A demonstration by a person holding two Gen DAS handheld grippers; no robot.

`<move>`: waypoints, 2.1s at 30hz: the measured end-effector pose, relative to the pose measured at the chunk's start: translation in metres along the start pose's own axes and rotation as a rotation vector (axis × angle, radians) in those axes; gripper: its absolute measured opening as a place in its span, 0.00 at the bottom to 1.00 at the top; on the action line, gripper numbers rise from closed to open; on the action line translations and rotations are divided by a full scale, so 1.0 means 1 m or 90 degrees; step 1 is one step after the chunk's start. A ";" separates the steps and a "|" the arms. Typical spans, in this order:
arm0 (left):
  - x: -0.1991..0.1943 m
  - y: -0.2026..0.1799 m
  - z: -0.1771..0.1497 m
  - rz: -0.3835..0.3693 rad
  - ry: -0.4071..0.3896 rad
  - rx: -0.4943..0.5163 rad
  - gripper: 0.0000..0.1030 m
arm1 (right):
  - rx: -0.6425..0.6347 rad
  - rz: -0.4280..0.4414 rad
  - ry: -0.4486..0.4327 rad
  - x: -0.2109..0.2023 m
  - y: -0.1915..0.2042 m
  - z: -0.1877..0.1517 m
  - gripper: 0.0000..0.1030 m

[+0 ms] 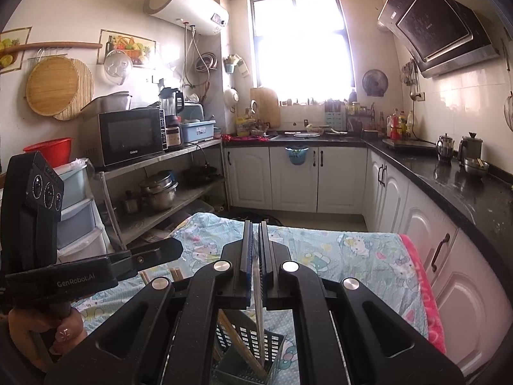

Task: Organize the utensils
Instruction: 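Lower the held chopsticks into the caddy slots with both tools, then open both tools to release the chopsticks into the caddy, then withdraw both open tools from the caddy down toward the chopstick pile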

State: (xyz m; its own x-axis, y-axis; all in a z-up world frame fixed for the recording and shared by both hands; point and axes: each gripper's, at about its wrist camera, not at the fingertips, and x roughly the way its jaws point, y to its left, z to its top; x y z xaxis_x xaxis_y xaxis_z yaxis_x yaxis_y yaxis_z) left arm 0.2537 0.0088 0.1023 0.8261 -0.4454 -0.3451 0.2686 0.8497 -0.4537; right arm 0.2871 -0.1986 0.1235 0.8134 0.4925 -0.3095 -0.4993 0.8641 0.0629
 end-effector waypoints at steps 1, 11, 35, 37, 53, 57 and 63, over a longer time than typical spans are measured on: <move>0.001 0.001 -0.001 0.002 0.002 0.000 0.01 | 0.000 -0.001 0.002 0.001 0.000 -0.001 0.04; -0.005 0.009 -0.006 0.024 0.013 -0.010 0.28 | 0.016 -0.011 0.009 -0.001 -0.004 -0.010 0.35; -0.084 -0.007 0.001 0.076 -0.044 0.001 0.90 | 0.003 -0.031 -0.016 -0.081 0.000 -0.003 0.74; -0.093 -0.007 -0.003 0.080 -0.045 -0.001 0.90 | 0.000 -0.032 -0.013 -0.087 0.002 -0.007 0.75; -0.122 0.007 -0.056 0.103 -0.018 -0.013 0.90 | -0.003 -0.029 0.049 -0.100 0.018 -0.053 0.77; -0.124 0.014 -0.066 0.108 -0.011 -0.020 0.90 | -0.015 -0.027 0.063 -0.097 0.025 -0.063 0.77; -0.119 0.025 -0.080 0.121 0.012 -0.028 0.90 | -0.018 -0.022 0.093 -0.087 0.025 -0.080 0.77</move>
State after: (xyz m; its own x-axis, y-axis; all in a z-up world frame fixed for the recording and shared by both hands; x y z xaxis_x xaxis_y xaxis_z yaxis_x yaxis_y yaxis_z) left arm 0.1224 0.0610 0.0667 0.8506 -0.2832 -0.4431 0.0864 0.9064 -0.4136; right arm 0.1796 -0.2280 0.0762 0.7796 0.4399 -0.4457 -0.4811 0.8764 0.0234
